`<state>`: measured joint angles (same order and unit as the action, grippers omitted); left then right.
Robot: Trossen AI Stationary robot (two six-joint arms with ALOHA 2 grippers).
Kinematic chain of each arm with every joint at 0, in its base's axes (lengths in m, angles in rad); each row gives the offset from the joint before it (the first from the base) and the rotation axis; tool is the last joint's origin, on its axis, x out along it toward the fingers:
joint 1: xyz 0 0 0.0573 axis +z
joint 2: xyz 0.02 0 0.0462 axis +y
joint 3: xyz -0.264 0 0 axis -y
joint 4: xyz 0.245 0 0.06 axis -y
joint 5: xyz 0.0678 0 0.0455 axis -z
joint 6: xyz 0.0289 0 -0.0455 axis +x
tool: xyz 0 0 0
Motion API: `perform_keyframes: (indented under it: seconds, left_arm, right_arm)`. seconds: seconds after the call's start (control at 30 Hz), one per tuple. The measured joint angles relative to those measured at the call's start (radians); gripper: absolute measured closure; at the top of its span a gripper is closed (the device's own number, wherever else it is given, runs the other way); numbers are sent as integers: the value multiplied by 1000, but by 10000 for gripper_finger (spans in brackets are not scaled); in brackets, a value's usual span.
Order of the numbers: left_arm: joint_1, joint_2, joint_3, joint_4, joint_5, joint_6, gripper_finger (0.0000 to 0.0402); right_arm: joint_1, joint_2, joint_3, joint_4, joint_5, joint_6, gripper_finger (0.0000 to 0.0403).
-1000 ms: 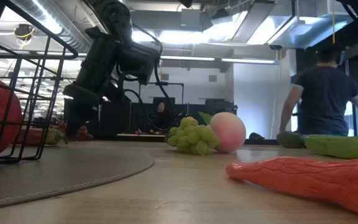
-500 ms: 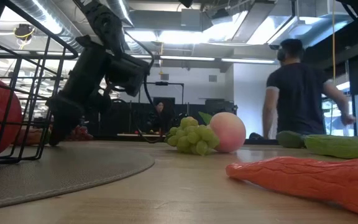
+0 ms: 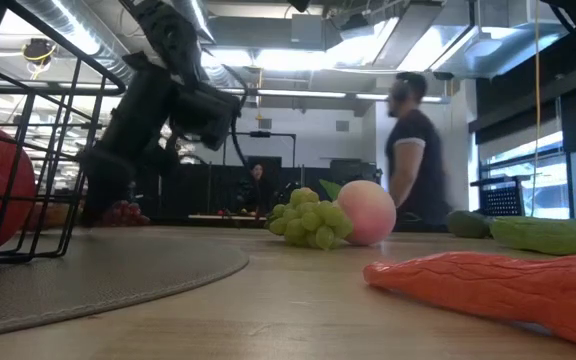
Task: Build produce basket
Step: Put the red chili pepper into the wire basket
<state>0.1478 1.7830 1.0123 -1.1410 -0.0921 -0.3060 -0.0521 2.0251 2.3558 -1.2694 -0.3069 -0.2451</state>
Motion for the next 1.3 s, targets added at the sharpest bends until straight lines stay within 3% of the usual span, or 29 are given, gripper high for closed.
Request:
perform_keyframes:
  seconds: [0.47, 0.87, 1.13, 1.3]
  left_arm:
    - [-111, -295, 106, -121, -56, -169, 401]
    - [-269, -569, 234, -138, -106, -283, 401]
    - [-401, -664, 369, -76, 3, -264, 401]
    - [-510, -675, 378, 4, 64, -316, 401]
  right_arm:
    - [0, 0, 0, 0, 0, -1, 331]
    - [0, 0, 0, 2, 0, -21, 331]
    - [0, 0, 0, 7, 0, -26, 331]
    - [0, 0, 0, 8, 0, -30, 331]
